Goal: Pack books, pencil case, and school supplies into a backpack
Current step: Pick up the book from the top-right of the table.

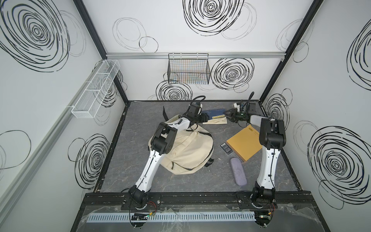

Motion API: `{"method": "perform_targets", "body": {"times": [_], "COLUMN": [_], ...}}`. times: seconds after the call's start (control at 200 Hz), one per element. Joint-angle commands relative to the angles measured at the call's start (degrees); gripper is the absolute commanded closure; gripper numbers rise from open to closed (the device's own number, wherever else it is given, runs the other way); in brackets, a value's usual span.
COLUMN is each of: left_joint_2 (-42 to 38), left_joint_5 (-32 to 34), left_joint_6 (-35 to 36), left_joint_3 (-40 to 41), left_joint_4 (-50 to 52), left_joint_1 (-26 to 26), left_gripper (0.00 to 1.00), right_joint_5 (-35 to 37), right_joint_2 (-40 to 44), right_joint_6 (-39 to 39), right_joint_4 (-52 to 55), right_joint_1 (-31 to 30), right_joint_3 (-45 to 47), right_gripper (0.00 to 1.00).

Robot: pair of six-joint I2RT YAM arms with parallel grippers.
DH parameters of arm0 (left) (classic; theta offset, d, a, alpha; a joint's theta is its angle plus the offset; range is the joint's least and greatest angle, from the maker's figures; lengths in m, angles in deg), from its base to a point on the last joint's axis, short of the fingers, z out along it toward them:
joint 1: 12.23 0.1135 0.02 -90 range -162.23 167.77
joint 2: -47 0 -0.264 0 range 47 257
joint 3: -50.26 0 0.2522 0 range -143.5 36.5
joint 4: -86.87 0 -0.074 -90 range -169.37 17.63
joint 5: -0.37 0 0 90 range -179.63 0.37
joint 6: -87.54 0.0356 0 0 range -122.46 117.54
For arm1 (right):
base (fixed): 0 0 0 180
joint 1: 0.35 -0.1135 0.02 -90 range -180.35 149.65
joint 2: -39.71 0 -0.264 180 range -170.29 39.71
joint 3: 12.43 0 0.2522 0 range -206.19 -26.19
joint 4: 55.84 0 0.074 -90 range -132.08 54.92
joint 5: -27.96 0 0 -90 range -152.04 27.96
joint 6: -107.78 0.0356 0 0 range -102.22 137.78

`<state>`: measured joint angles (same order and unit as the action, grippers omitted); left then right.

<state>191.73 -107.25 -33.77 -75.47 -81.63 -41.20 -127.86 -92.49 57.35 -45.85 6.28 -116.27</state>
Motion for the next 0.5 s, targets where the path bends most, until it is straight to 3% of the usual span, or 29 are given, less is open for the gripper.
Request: {"method": "perform_targets", "body": {"times": [0.0,0.115,0.245,0.385,0.495], "left_joint_2": [-2.6,-2.4,-2.4,-3.7,-7.0], "left_joint_5": [-2.6,-2.5,-2.7,-2.8,-2.7], "left_joint_6": [0.2,0.6,0.4,0.3,0.5], "left_joint_3": [0.2,0.4,0.4,0.6,2.1], "left_joint_4": [-2.6,-2.6,-2.7,-2.9,-3.6], "left_joint_1": [-0.7,-0.9,-0.8,-0.7,0.1], "left_gripper": [0.35,0.35,0.35,0.34,0.33], "right_joint_5": [-2.0,-2.7,-1.2,2.1,2.5], "right_joint_2": [-1.0,-1.9,-2.5,-3.5,-1.6], "right_joint_6": [-0.6,-0.8,-2.3,-6.2,-6.4], "right_joint_4": [1.1,1.3,4.0,12.4,14.6], "right_joint_1": [-0.7,-1.2,-1.2,-0.4,0.6], "right_joint_3": [-1.0,-1.5,-2.9,-6.7,-7.3], "right_gripper": [0.51,0.53,0.68,0.94,1.00]}}
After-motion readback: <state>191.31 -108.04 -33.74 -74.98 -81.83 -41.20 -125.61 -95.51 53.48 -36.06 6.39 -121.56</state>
